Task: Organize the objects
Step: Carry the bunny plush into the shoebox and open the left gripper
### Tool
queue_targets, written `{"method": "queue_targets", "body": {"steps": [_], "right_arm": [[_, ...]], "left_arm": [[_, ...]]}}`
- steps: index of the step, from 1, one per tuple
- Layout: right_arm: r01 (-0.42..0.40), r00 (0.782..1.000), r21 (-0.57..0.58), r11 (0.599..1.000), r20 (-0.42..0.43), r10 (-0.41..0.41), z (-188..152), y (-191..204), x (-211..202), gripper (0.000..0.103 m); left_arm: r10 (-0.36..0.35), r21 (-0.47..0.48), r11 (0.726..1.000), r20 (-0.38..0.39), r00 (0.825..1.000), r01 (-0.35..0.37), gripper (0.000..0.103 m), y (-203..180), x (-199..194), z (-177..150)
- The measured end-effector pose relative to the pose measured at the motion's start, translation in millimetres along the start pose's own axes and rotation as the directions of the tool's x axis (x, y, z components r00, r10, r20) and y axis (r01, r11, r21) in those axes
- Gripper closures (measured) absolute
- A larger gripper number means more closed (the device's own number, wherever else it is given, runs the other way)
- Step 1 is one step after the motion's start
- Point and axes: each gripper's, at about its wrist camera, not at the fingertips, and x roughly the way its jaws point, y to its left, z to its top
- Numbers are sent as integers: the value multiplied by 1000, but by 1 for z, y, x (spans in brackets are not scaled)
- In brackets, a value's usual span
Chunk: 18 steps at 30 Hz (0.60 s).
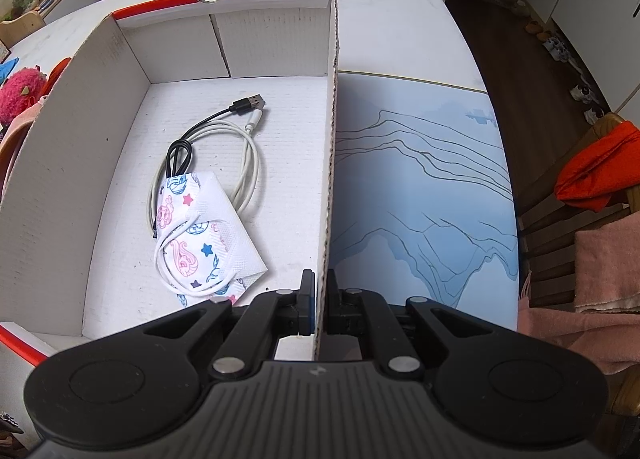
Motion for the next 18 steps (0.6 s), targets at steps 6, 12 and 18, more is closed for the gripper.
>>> {"method": "queue_targets", "body": {"steps": [6,12,18], "right_arm": [[0,1000,-1,1000,1,0,0,0,0,100],[1,1000,-2,1000,0,-1,1,1,0,100],[-1,1000,0,1000,2,1,0,0,0,100]], "left_arm": [[-98,105,990,19,995,95,53,-43,-13,13],[-185,222,960,42,982,171,53,-87,-17,24],[-241,326,920,25,970,220,53,-134,-11,33]]}}
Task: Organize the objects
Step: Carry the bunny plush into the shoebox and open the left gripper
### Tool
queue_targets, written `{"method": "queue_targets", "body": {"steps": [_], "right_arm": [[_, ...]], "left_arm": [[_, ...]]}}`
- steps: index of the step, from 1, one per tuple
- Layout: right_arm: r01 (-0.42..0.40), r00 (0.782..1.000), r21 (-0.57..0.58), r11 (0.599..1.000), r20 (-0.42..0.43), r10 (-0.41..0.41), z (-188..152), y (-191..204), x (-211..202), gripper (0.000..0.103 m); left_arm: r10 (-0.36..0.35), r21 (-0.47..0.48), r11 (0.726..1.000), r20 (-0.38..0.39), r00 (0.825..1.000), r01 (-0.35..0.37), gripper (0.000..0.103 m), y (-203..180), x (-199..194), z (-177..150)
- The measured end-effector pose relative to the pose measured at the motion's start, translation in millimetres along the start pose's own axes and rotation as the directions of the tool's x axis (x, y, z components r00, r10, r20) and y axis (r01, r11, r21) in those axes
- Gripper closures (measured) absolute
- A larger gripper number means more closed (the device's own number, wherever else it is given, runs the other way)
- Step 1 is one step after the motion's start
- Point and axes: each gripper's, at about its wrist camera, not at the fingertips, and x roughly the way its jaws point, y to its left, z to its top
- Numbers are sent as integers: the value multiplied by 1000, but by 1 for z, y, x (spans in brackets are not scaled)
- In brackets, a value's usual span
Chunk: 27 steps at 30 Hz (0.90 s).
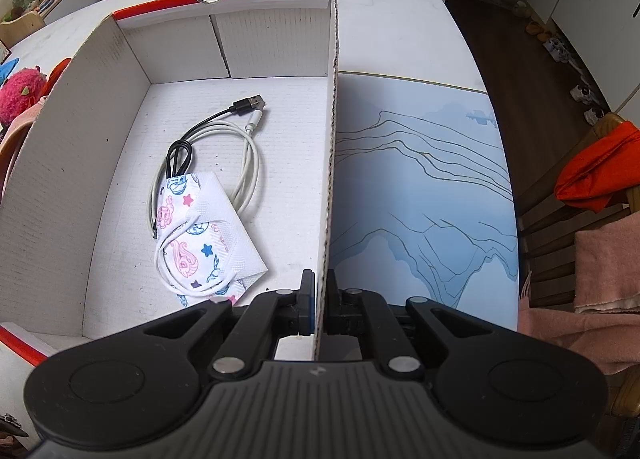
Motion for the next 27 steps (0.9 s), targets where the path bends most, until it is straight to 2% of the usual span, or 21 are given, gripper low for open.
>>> {"method": "queue_targets", "body": {"steps": [5,13,16,22,27], "right_arm": [[2,1000,5,1000,3,-2,0,1,-1,100],[-5,1000,6,1000,3,5,-1,1,-1,100],[-7,1000,7,1000,4,7,-1,0,-1,100],[-9,1000,6,1000,4,9,-1,-1,0,100],[-9,1000,5,1000,5,9,0,-1,1,100]], "left_arm": [[-40,32,999,-30,999,41,53,-23,23,12],[-72,149,984,-144,987,93,53,-61,67,9],[-73,186,976,-198,978,111,53,-70,83,2],[-86,201,967,-312,946,154,53,-74,112,-11],[-76,200,967,-360,930,157,53,-75,129,-17]]}}
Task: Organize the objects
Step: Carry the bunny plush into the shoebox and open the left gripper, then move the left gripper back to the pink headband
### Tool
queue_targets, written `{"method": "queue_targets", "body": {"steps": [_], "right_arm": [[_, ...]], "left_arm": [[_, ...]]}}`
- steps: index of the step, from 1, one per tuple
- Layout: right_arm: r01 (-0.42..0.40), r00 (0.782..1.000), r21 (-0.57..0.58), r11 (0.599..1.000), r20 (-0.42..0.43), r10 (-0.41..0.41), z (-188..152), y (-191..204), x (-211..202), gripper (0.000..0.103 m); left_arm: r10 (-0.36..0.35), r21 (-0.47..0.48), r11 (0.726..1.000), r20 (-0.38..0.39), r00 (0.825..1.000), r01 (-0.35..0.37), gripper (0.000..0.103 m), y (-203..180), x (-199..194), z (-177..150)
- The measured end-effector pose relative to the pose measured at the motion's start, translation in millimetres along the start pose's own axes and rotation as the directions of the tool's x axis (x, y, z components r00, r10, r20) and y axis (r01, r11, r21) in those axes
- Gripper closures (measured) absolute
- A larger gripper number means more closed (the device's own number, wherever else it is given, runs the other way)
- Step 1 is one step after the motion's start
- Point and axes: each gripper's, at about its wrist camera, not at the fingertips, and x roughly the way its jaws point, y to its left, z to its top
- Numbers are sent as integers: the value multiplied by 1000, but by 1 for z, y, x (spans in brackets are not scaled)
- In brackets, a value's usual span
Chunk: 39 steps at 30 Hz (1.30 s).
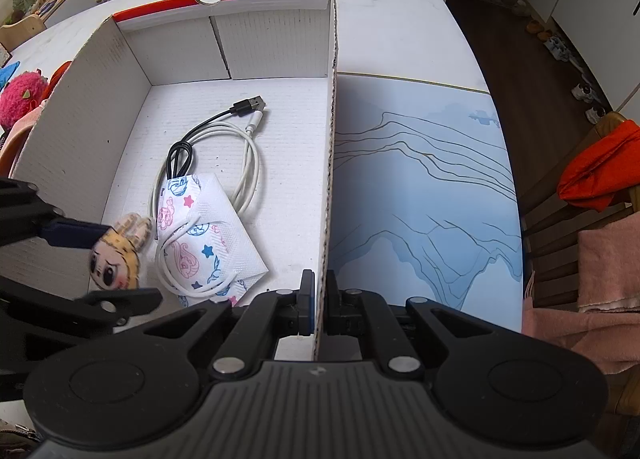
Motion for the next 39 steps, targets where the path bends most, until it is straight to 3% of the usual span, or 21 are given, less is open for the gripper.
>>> {"method": "queue_targets", "body": {"steps": [12,17,19,23,33,39], "right_arm": [[0,1000,1,1000,-1,0,0,0,0,100],[-1,1000,1,1000,0,1,0,0,0,100],[-1,1000,1,1000,-1,1,0,0,0,100],[1,1000,-2,1000,-1,-1,0,1,0,100],[1,1000,-9,1000,3,-1,-1,1,-1,100],[0,1000,-8,1000,1,0,0,-1,0,100]], "left_arm": [[-22,-20,1000,-95,995,20,53,6,22,2],[-9,-14,1000,-98,995,8,51,5,21,2],[-7,-15,1000,-93,996,5,49,6,20,1],[-12,-39,999,-67,998,10,34,10,13,1],[-45,-56,997,11,999,45,29,6,-15,0],[-48,-36,998,68,997,50,21,0,-34,-1]]}}
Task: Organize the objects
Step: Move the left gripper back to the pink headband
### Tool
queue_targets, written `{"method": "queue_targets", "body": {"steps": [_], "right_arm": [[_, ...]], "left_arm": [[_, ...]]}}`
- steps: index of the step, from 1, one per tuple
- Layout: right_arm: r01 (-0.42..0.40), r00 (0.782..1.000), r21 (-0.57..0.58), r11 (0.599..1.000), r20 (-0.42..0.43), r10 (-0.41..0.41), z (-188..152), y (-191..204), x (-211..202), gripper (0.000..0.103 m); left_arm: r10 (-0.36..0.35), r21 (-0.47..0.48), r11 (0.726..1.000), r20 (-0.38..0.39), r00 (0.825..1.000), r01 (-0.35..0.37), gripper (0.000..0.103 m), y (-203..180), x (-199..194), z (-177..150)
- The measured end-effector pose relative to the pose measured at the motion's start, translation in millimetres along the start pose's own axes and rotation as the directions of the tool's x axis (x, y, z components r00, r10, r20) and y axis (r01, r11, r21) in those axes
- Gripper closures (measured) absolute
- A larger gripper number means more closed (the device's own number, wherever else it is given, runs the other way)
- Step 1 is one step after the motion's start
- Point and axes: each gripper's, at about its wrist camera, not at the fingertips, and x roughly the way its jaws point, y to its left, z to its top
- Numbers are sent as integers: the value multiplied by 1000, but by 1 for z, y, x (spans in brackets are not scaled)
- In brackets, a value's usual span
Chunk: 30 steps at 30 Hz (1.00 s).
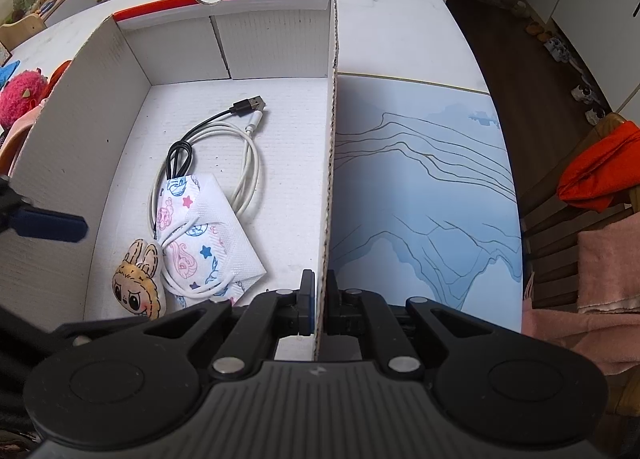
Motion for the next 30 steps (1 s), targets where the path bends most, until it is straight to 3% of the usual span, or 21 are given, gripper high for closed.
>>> {"method": "queue_targets", "body": {"steps": [4,10,14,23,27,30], "right_arm": [[3,1000,-2,1000,-2,-3,0,1,1,100],[-1,1000,2,1000,-3,1,0,1,1,100],[-4,1000,5,1000,-2,4,-1,0,0,100],[-8,1000,14,1000,-11,9,-4,-5,-2,100],[-15,1000,25,1000,-17,15,-7,-11,-3,100],[-14,1000,33,999,-21,14,-10,-14,-3,100]], "left_arm": [[1,-4,1000,39,999,-1,17,0,-12,0],[-13,-51,999,97,995,18,3,10,-32,-2],[15,-79,997,146,989,-3,1,20,-51,-6],[172,-211,970,226,959,-124,1,83,-83,-32],[302,-239,936,164,939,-260,1,112,-73,-53],[357,-256,912,107,928,-321,1,132,-61,-70]]}}
